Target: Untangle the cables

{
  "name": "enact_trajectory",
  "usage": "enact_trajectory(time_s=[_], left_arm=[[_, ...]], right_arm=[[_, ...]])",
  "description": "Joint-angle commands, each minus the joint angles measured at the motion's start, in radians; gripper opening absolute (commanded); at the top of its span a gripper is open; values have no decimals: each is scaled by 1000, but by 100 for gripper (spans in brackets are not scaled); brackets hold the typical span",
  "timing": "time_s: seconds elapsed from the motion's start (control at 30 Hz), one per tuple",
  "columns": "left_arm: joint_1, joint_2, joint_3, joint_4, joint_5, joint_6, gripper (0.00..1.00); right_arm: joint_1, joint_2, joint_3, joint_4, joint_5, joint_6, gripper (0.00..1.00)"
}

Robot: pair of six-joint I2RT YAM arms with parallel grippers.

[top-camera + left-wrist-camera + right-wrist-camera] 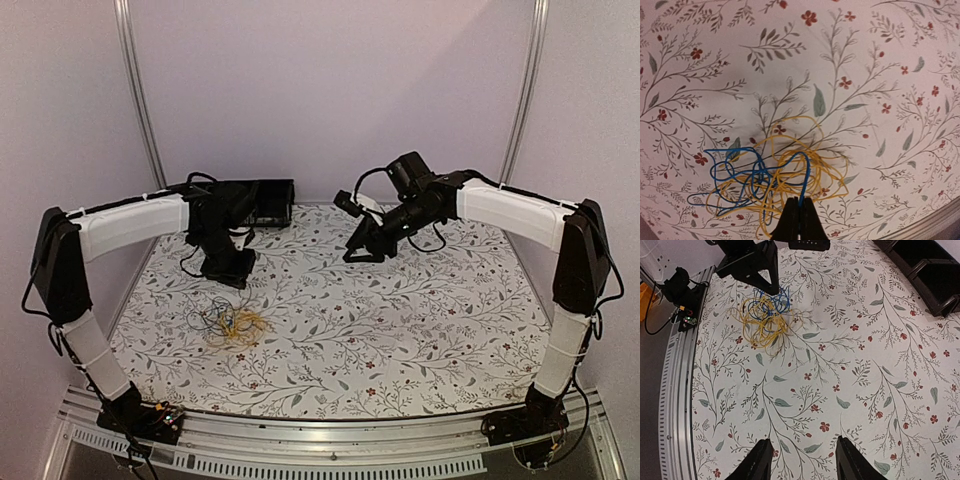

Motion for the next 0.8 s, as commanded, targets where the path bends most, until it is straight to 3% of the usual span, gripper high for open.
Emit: enact_trajectory(time_s=[0.0, 0.17, 0.27, 0.43, 0.63, 0.73, 0.77], left_arm=[[-95, -92, 85, 112, 208, 39, 0], [-147, -152, 143, 163, 299, 16, 0], [-155, -201, 134, 161, 307, 3, 0], [-155, -284, 72, 122, 290, 12, 0], [-151, -369, 41, 48, 224, 43, 0], [-147, -402, 26, 45, 210, 43, 0], [-147, -410, 24, 45, 208, 42, 0]], right_arm=[[13, -62, -56, 244, 30, 108, 48], [73, -118, -141, 539, -18, 278, 61], [120, -64, -128, 653, -66, 373, 73], [212, 82, -92, 754, -114, 418, 84], [285, 218, -21, 873, -130, 446, 84], [297, 309, 59, 929, -54, 515, 74], [297, 349, 80, 955, -40, 557, 63]])
